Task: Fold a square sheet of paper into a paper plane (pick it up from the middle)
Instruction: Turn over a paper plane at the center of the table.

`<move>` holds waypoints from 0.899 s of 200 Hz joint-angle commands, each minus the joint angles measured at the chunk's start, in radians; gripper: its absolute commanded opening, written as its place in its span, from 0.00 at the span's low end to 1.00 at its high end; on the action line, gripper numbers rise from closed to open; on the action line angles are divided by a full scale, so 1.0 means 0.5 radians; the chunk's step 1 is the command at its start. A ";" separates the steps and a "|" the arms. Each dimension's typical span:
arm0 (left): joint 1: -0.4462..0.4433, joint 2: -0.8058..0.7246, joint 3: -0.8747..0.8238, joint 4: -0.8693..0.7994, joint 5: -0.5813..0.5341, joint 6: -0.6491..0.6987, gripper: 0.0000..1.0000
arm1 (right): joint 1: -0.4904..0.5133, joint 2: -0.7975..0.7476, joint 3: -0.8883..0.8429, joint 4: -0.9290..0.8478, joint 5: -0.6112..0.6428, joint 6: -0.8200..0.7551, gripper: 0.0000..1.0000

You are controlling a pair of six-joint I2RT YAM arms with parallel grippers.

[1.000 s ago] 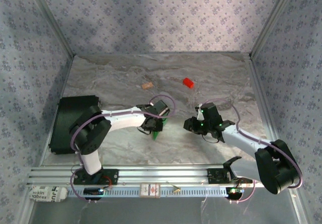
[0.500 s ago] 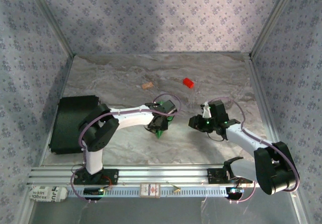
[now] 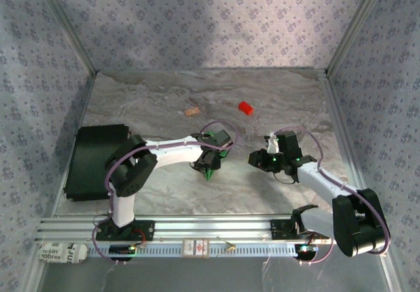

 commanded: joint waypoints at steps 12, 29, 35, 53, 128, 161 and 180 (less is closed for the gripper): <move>-0.013 -0.086 0.065 -0.041 0.015 0.000 0.45 | -0.074 -0.127 0.068 -0.259 0.065 -0.118 0.25; -0.013 -0.114 0.066 -0.048 0.004 0.003 0.45 | -0.146 -0.195 0.095 -0.352 0.093 -0.159 0.26; -0.013 -0.126 0.058 -0.044 0.004 0.003 0.46 | -0.172 -0.217 0.101 -0.375 0.096 -0.168 0.27; -0.013 -0.162 0.032 -0.022 0.008 0.013 0.46 | -0.257 -0.277 0.120 -0.438 0.096 -0.192 0.27; -0.010 -0.450 -0.082 0.050 -0.105 0.103 0.50 | -0.429 -0.430 0.301 -0.662 0.418 -0.319 0.40; 0.089 -0.724 -0.259 0.189 -0.278 0.343 0.52 | -0.401 -0.502 0.418 -0.635 0.985 -0.445 0.67; 0.237 -0.900 -0.415 0.331 -0.297 0.545 0.54 | -0.365 -0.508 0.349 -0.395 1.329 -0.542 0.96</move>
